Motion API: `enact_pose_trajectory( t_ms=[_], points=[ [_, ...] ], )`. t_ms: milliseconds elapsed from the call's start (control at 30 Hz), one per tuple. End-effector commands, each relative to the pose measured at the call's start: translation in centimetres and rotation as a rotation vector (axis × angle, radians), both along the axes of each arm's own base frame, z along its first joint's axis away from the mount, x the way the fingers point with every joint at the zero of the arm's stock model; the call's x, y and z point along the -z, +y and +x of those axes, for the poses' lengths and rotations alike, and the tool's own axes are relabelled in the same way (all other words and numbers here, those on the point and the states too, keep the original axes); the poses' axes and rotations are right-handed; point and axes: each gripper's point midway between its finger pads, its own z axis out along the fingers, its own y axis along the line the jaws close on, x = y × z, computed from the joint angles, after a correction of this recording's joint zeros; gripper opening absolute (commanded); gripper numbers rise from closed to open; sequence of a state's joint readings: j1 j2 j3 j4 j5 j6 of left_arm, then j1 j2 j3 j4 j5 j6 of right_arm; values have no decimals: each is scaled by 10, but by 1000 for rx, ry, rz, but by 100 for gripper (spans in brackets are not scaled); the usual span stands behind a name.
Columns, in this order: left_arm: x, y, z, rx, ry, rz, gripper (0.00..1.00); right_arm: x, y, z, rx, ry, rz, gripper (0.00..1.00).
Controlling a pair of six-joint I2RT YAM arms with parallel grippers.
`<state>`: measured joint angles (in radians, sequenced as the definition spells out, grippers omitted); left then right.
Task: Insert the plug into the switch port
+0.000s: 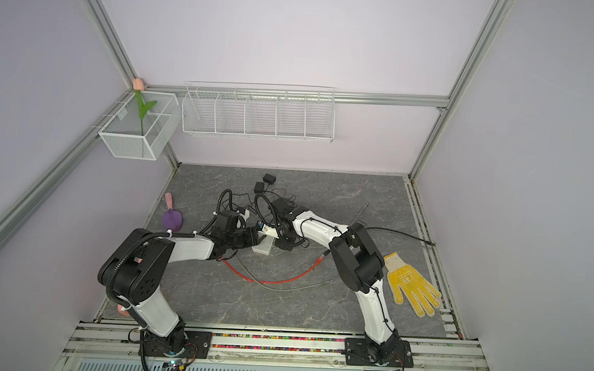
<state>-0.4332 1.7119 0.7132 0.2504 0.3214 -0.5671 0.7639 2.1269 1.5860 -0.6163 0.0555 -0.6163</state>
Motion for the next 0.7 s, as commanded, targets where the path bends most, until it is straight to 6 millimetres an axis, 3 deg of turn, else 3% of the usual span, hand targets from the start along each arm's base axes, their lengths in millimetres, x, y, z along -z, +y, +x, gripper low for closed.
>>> enact_pose_trajectory(
  t_ms=[0,300,667],
  points=[
    [-13,-2,1,14,-29,2,51,4,-1,2,19,3,-27,7],
    [-24,-1,11,-1,-53,17,51,1,1,1,10,7,-2,7],
    [-12,-6,16,11,-34,9,51,0,7,2,-4,7,15,7]
  ],
)
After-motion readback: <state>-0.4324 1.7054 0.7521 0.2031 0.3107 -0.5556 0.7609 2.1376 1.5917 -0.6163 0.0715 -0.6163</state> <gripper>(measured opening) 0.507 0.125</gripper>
